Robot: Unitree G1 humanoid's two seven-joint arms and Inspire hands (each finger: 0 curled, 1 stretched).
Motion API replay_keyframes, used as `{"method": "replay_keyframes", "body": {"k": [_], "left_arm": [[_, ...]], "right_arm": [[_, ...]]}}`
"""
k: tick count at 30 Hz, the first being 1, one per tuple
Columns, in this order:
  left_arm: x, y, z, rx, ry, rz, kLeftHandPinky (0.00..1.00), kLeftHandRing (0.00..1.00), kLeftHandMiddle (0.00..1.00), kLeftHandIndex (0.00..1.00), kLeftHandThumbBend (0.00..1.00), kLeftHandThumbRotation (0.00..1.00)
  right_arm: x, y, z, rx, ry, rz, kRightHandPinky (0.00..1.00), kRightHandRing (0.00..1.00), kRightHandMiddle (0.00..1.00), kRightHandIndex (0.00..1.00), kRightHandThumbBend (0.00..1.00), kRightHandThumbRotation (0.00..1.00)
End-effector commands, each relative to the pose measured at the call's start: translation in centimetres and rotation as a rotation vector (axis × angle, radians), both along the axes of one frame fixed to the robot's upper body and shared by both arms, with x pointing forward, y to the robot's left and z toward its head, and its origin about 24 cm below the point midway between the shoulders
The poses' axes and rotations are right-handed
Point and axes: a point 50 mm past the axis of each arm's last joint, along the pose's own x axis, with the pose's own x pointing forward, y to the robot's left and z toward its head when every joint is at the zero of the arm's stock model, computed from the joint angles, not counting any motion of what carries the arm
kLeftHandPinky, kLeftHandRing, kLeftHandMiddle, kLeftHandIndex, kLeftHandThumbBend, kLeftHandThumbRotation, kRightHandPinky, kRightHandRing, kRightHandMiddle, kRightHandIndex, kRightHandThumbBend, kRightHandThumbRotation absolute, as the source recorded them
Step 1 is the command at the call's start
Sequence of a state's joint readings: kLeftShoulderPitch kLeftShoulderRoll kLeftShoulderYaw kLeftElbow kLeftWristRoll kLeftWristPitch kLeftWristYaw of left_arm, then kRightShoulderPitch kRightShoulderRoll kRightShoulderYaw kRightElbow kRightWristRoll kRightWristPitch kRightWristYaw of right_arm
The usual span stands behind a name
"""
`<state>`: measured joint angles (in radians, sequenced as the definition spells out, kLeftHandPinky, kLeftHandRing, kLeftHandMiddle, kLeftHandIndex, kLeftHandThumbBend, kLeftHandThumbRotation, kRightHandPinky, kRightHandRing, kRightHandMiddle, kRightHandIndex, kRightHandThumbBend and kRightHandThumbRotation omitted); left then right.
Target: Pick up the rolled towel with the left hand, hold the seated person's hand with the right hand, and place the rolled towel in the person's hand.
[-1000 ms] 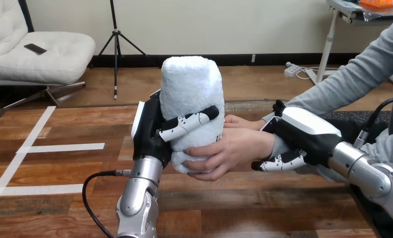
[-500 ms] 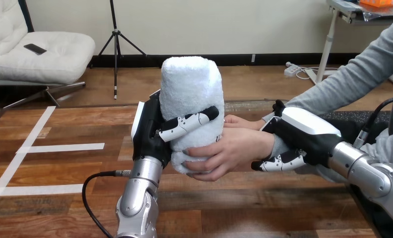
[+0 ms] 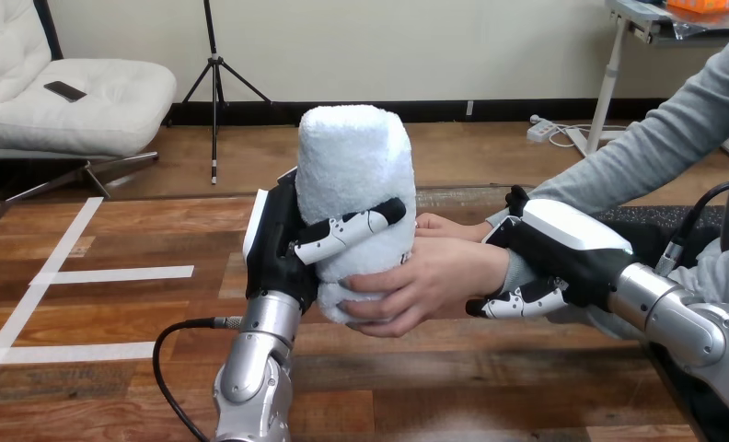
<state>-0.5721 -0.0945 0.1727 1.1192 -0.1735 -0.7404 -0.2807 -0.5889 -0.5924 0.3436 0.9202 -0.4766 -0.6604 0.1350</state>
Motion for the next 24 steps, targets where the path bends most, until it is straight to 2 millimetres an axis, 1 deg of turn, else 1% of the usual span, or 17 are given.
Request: {"method": "replay_keyframes", "body": {"k": [1, 3, 5, 6, 7, 11, 15, 16, 20, 24], "left_arm": [[0.3, -2.3, 1.2, -0.007, -0.046, -0.133, 0.38, 0.47, 0.55, 0.57, 0.84, 0.11], [0.3, -2.1, 1.2, -0.003, -0.043, -0.137, 0.4, 0.51, 0.6, 0.63, 0.89, 0.2], [0.2, -2.0, 1.1, 0.0, -0.043, -0.136, 0.44, 0.58, 0.67, 0.7, 0.93, 0.34], [0.2, -1.9, 1.1, 0.008, -0.048, -0.13, 0.46, 0.61, 0.7, 0.73, 0.94, 0.4], [0.1, -1.8, 1.1, 0.013, -0.052, -0.127, 0.52, 0.67, 0.76, 0.78, 0.96, 0.52], [0.0, -1.5, 1.2, 0.022, -0.063, -0.119, 0.62, 0.76, 0.83, 0.86, 0.99, 0.68], [-0.1, -1.1, 1.3, 0.013, -0.078, -0.115, 0.73, 0.84, 0.89, 0.91, 1.0, 0.81], [-0.2, -1.0, 1.4, 0.011, -0.081, -0.114, 0.8, 0.88, 0.92, 0.93, 1.0, 0.86], [-0.3, -0.6, 1.6, 0.011, -0.097, -0.112, 0.89, 0.92, 0.95, 0.95, 1.0, 0.93], [-0.5, 0.0, 1.8, 0.009, -0.117, -0.104, 0.95, 0.95, 0.97, 0.96, 1.0, 0.97]], "right_arm": [[1.9, 2.8, 4.1, 0.108, -0.167, 0.072, 0.16, 0.19, 0.25, 0.26, 0.51, 0.33], [1.9, 2.8, 4.1, 0.108, -0.164, 0.069, 0.16, 0.19, 0.25, 0.26, 0.51, 0.33], [1.9, 2.7, 4.0, 0.108, -0.162, 0.067, 0.16, 0.19, 0.24, 0.25, 0.51, 0.34], [1.8, 2.7, 4.0, 0.109, -0.161, 0.067, 0.16, 0.19, 0.24, 0.25, 0.51, 0.34], [1.8, 2.7, 4.1, 0.111, -0.161, 0.067, 0.16, 0.19, 0.24, 0.25, 0.51, 0.34], [1.8, 2.7, 4.1, 0.11, -0.162, 0.068, 0.16, 0.19, 0.24, 0.25, 0.51, 0.33], [1.7, 2.6, 4.1, 0.108, -0.163, 0.069, 0.15, 0.19, 0.24, 0.25, 0.51, 0.33], [1.7, 2.6, 4.1, 0.107, -0.162, 0.069, 0.15, 0.19, 0.24, 0.25, 0.51, 0.33], [1.7, 2.5, 4.0, 0.106, -0.16, 0.066, 0.15, 0.19, 0.25, 0.25, 0.51, 0.33], [1.7, 2.4, 3.9, 0.109, -0.155, 0.064, 0.16, 0.2, 0.25, 0.26, 0.51, 0.33]]}}
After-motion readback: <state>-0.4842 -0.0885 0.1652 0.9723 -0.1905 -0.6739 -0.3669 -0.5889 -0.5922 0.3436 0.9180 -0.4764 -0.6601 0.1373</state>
